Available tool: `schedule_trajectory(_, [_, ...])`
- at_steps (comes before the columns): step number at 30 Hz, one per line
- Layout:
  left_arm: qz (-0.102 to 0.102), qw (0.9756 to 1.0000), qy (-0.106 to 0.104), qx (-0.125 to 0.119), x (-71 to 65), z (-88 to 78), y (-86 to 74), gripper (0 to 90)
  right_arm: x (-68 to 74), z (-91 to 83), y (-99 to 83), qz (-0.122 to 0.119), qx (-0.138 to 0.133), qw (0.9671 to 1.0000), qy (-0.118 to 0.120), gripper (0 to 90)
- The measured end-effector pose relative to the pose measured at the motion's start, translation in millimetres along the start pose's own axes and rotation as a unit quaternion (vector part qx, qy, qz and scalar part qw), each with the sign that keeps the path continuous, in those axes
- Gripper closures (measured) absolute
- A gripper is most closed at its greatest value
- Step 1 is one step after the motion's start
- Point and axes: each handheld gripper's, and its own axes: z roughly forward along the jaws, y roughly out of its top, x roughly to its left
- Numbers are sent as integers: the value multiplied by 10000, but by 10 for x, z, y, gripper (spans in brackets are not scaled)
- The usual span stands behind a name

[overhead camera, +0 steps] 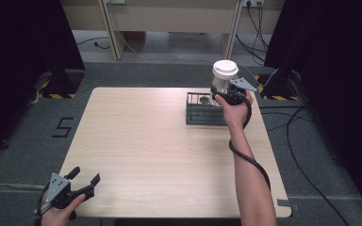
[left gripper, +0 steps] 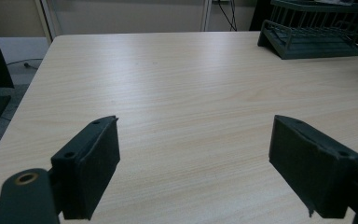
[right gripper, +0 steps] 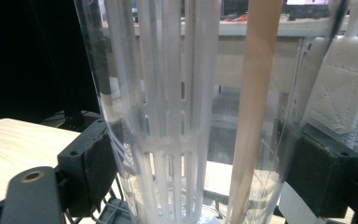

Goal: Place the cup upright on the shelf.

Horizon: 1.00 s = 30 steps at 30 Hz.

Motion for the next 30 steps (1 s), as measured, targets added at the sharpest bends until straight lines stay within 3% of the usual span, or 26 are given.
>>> schedule_trajectory(30, [-1,10000,-30,-3,-3,5,-2,155,-16,153,-266,76,338,9993,-166,181])
